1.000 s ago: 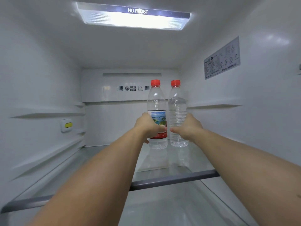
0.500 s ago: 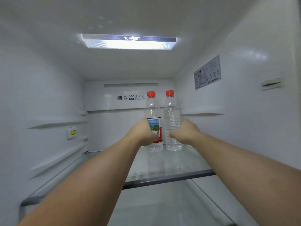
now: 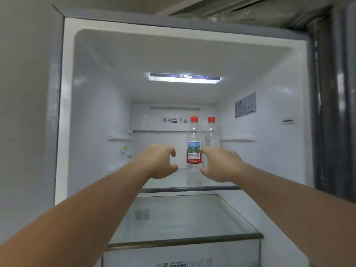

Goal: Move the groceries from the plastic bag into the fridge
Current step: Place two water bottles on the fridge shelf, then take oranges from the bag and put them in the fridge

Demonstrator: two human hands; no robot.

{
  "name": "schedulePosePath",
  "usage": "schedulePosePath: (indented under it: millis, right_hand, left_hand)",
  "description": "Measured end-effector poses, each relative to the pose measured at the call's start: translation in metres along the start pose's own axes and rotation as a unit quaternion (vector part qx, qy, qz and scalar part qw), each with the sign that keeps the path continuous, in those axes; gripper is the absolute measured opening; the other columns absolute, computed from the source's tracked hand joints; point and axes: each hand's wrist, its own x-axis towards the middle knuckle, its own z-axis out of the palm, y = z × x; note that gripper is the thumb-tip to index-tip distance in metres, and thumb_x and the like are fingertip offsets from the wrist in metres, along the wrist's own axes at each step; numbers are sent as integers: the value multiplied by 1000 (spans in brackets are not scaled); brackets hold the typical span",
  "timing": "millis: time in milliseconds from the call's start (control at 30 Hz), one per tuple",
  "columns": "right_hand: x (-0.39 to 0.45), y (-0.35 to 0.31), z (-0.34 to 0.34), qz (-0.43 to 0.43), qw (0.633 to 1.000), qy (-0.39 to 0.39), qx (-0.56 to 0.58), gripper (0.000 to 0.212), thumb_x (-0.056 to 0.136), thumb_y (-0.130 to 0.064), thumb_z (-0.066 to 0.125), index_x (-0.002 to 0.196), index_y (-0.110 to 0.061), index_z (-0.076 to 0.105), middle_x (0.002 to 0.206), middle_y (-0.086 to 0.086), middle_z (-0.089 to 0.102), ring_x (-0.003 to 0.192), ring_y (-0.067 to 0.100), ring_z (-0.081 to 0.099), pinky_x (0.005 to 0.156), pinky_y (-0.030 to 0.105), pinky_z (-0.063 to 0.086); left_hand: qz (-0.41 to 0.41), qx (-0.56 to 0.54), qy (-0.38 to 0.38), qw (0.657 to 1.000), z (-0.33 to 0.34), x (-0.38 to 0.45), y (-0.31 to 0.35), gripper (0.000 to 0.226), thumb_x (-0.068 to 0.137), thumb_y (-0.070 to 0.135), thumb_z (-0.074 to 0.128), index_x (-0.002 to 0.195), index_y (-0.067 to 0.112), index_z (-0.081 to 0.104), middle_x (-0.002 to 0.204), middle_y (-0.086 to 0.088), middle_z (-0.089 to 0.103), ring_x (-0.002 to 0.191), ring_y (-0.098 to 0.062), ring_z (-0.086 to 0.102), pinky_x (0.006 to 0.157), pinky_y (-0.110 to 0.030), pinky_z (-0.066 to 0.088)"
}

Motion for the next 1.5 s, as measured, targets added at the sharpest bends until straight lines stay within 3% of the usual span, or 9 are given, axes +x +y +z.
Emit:
schedulePosePath:
  millis: [167, 333, 533, 700, 933, 1100, 1300, 1500]
  right_hand:
    - [-52, -33, -27, 19, 999, 23, -32, 47, 86, -43, 55, 129, -23, 47, 127, -2, 55, 110, 22, 55, 91, 37, 45]
    - [-105, -81, -34, 48, 999, 5, -3, 57, 86, -42, 59, 138, -28, 41, 137, -2, 51, 120, 21, 51, 98, 38, 45]
    - [-174, -118, -47, 80, 996, -37, -34, 59, 89, -44, 55, 142, -26, 37, 140, 1, 45, 123, 23, 48, 99, 39, 43]
    - [-263, -105, -67, 148, 987, -58, -33, 59, 90, -41, 54, 144, -26, 33, 143, 2, 41, 123, 22, 47, 100, 39, 42]
    - [-407, -74, -108, 272, 961, -43, -25, 55, 90, -42, 53, 141, -30, 36, 141, -3, 44, 127, 19, 45, 101, 37, 41]
    - [-509, -60, -153, 359, 931, -27, -53, 55, 90, -44, 53, 141, -30, 35, 138, -4, 45, 123, 18, 48, 95, 31, 43]
    - [-612, -51, -193, 464, 884, -8, -54, 55, 86, -44, 59, 136, -29, 42, 129, 2, 51, 111, 21, 54, 93, 34, 46]
    - [-679, -53, -228, 544, 833, 10, -100, 55, 83, -42, 63, 133, -27, 44, 125, 3, 51, 111, 24, 54, 94, 38, 47]
  left_hand:
    - [55, -22, 42, 997, -13, -50, -11, 42, 90, 54, 49, 125, 32, 53, 129, 7, 54, 120, -18, 48, 93, -35, 42]
    - [142, -56, 61, 986, -3, -121, -33, 48, 89, 58, 48, 129, 32, 50, 129, 6, 53, 121, -16, 44, 99, -34, 40]
    - [151, -87, 1, 985, -3, -175, -61, 55, 88, 59, 49, 136, 32, 46, 140, 6, 47, 129, -18, 40, 106, -38, 37]
    - [179, -113, -45, 976, -2, -217, -36, 53, 87, 55, 53, 135, 33, 46, 140, 7, 46, 126, -17, 43, 99, -36, 42]
    - [237, -233, -67, 941, -1, -270, 65, 48, 87, 50, 55, 132, 32, 48, 133, 10, 49, 123, -15, 45, 98, -32, 41]
    - [331, -303, -95, 888, -14, -320, 173, 48, 87, 48, 57, 131, 32, 49, 129, 8, 51, 120, -16, 47, 99, -35, 42]
    - [423, -331, -114, 836, -44, -387, 276, 49, 83, 46, 59, 130, 34, 50, 130, 8, 50, 124, -16, 44, 98, -37, 42]
    - [524, -374, -101, 758, -76, -434, 370, 50, 81, 48, 60, 127, 33, 51, 126, 6, 53, 120, -20, 46, 97, -36, 42]
